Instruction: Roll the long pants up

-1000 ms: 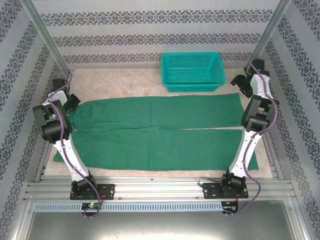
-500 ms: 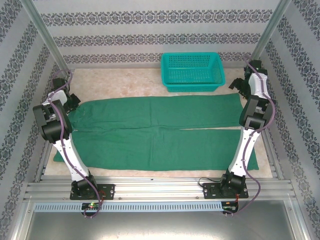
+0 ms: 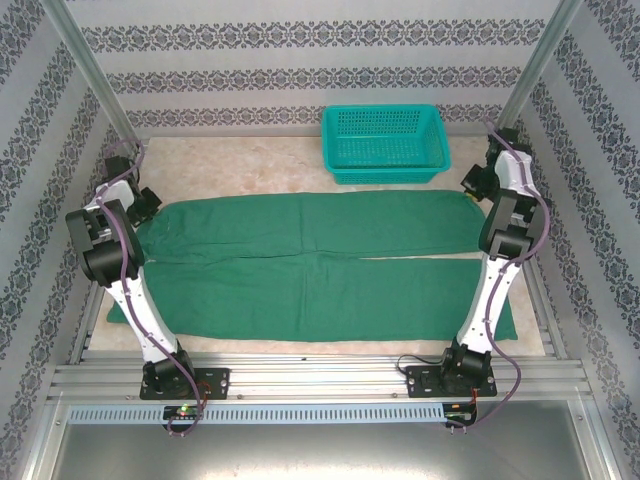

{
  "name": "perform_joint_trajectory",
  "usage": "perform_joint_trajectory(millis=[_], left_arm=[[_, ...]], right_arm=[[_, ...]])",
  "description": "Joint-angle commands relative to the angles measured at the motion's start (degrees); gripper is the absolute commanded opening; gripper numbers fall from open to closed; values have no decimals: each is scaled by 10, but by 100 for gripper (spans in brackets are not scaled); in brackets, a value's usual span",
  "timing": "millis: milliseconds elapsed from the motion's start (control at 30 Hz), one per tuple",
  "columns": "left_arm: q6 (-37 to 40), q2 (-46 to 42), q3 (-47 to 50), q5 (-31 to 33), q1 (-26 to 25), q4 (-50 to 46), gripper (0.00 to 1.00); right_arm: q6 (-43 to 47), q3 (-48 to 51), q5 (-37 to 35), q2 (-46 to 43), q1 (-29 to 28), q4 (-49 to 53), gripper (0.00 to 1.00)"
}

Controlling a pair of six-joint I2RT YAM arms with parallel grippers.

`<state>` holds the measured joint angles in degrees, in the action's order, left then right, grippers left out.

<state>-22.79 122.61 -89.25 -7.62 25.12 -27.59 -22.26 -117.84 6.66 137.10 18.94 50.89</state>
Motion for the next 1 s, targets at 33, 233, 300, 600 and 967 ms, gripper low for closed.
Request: perform_joint_trajectory(millis=[33, 233, 300, 600, 967], left_arm=[[-18, -74, 51, -23, -16, -5, 0], [-50, -94, 9, -27, -17, -13, 0], [-63, -95, -13, -30, -18, -19, 0], [-88, -148, -44, 19, -15, -32, 0], [-110, -260, 52, 44, 44, 2, 0]], right_arm=[[-20, 182, -21, -191, -18, -101, 0], [-14, 250, -58, -301, 4, -134, 0], [-21, 241, -44, -308, 19, -131, 0], [-22, 182, -65, -339, 42, -107, 0], [-50, 367, -114, -477, 82, -227, 0]])
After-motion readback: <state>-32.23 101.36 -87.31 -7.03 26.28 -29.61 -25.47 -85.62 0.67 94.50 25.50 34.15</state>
